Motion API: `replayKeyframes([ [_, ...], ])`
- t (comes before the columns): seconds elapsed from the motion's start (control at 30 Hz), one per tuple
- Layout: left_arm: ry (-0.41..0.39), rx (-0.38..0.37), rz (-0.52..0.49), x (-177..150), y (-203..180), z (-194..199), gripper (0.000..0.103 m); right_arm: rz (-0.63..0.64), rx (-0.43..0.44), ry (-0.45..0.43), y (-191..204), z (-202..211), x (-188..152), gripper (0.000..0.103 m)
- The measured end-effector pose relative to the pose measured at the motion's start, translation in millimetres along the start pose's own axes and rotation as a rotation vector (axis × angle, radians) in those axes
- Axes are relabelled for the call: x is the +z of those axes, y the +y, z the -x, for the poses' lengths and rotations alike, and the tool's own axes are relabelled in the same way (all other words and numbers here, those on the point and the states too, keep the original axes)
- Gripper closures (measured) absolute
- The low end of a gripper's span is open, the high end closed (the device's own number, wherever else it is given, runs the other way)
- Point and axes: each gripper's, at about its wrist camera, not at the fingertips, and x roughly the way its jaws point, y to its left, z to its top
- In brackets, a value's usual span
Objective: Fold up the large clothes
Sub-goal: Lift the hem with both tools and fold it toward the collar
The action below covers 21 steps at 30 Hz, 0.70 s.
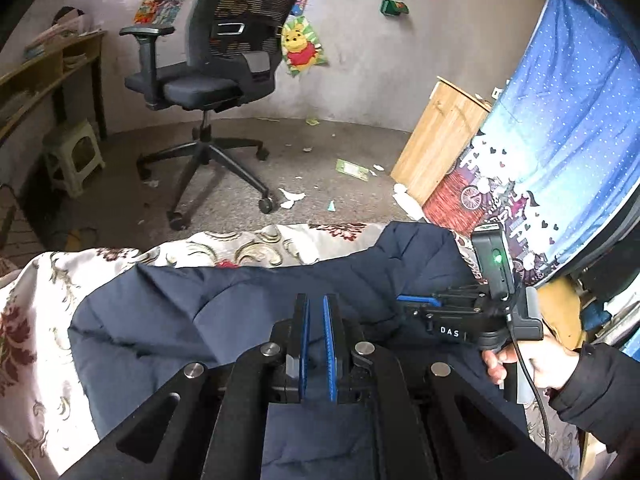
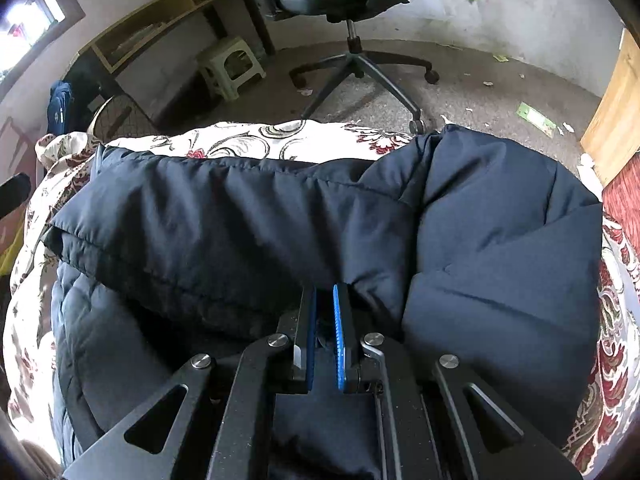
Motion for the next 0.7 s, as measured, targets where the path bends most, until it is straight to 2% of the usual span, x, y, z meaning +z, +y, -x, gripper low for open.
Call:
replayKeyframes([
  [0.1, 0.1, 0.02, -0.021, -1.2, -3.4, -25.8, 0.097, -0.022, 0.02, 0.005, -4.3, 1.3, 1.0, 0.097],
  [0.17, 0.208, 0.08, -0.051, -6.5, -3.2, -51.2, 0.097, -0.029, 0.043, 0.022, -8.2, 1.2, 1.7, 0.097],
  [0.27, 0.365, 0.148, -0.046, -17.3, 7.3, -93.2, 0.097, 0.051, 0.051, 0.101, -3.8, -5.4, 6.3, 0.097],
  [0.3, 0.39, 0.165, -0.052, -17.6, 9.0, -102.0, 0.097, 0.078, 0.04, 0.13, -0.6, -8.4, 10.0, 0.097],
  [0.4, 0.415, 0.214, -0.072, -13.5, 9.8, -119.3, 0.097, 0.141, -0.015, 0.169, 10.6, -22.4, 19.4, 0.097],
  [0.53, 0.433, 0.245, -0.075, -19.5, 15.7, -142.3, 0.099, 0.218, -0.093, 0.164, 23.6, -47.8, 24.8, 0.097],
  [0.6, 0.414, 0.253, -0.07, -23.3, 17.4, -148.3, 0.099, 0.219, -0.093, 0.144, 22.9, -52.5, 26.2, 0.097],
  [0.7, 0.357, 0.243, -0.058, -28.0, 21.3, -146.2, 0.099, 0.187, -0.042, 0.106, 14.6, -49.4, 26.4, 0.097],
])
